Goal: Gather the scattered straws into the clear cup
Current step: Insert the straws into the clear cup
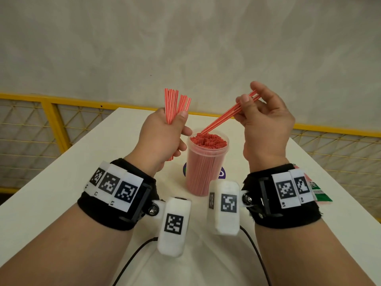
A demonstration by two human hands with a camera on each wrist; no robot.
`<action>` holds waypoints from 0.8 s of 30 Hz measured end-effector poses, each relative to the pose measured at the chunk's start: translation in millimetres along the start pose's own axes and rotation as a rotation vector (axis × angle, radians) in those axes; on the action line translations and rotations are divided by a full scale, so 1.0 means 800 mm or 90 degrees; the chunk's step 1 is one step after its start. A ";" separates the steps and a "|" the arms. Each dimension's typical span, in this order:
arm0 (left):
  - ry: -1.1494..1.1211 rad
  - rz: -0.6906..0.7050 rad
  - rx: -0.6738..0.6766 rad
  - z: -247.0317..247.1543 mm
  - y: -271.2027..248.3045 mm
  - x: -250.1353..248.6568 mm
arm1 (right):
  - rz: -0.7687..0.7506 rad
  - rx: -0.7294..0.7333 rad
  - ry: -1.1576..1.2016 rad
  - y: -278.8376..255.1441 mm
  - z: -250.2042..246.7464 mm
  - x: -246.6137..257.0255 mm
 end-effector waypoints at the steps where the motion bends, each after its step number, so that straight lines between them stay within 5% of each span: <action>1: -0.002 -0.003 0.001 0.001 0.000 0.001 | -0.014 0.003 -0.014 0.000 0.000 -0.001; 6: -0.020 -0.007 0.012 0.005 0.000 0.003 | -0.049 0.075 -0.164 -0.002 0.013 -0.014; 12: -0.090 -0.032 0.036 0.009 0.000 0.007 | -0.002 0.385 -0.627 -0.028 0.041 -0.056; 19: -0.114 -0.052 0.090 0.016 -0.003 0.007 | 0.099 0.295 -0.582 -0.021 0.029 -0.063; 24: -0.152 -0.077 0.149 0.025 -0.010 0.006 | 0.046 0.201 -0.419 -0.013 0.028 -0.038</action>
Point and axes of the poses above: each hand's wrist, its own y-axis towards the middle knuckle, its own z-axis out of the palm, x = y × z, the point moved 7 cm from there along y, towards the middle knuckle, and after that the axes turned 2 degrees about -x, right-handed, at the moved point
